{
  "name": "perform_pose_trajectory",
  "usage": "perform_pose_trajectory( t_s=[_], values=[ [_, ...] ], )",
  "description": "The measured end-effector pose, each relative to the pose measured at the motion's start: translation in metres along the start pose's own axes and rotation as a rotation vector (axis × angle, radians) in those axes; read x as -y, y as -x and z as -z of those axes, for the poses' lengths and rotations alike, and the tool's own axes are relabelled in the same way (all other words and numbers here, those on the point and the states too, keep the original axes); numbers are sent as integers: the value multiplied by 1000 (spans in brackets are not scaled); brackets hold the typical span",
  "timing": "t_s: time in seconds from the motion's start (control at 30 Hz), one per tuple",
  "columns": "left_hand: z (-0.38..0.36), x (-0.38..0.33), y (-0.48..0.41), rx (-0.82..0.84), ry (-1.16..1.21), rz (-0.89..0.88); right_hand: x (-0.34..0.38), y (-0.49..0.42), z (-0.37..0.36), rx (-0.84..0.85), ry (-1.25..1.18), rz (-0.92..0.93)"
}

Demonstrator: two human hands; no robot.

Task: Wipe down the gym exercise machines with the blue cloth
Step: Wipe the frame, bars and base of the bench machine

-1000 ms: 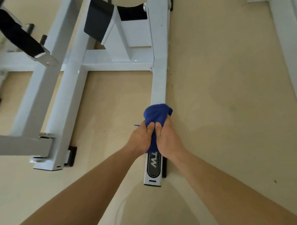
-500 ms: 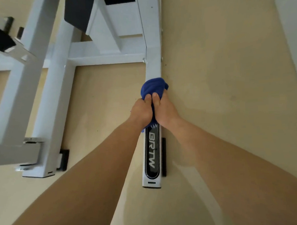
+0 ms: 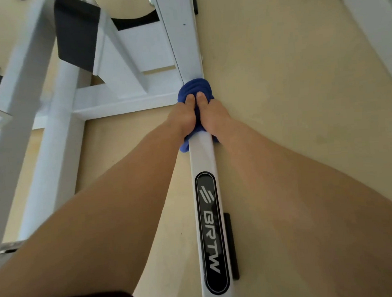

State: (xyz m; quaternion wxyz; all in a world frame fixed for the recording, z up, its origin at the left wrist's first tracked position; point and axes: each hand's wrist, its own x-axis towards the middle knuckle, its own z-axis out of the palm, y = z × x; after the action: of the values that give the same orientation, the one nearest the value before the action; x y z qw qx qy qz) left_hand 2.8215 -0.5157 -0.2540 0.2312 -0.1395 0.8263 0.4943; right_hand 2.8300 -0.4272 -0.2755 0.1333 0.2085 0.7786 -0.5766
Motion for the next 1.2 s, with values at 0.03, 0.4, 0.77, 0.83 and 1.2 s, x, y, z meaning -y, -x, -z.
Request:
perform_pose_trajectory(
  t_s=[0.03,0.4,0.77,0.83,1.2],
  values=[
    [0,0,0,3,-10,-14,1,0,0,-2,8,-1],
    [4,55,93,99,-356,-49,-56,103,-7,66,111,63],
    [41,-1,143,-75,-429,-78,-2,149,38,11,123,-1],
    [53,-20,145,-83,-331,-133,26,145,45,59,-10,24],
    [101,-122,171,-185,-89,-530,159,148,100,75,-2,395]
  ],
)
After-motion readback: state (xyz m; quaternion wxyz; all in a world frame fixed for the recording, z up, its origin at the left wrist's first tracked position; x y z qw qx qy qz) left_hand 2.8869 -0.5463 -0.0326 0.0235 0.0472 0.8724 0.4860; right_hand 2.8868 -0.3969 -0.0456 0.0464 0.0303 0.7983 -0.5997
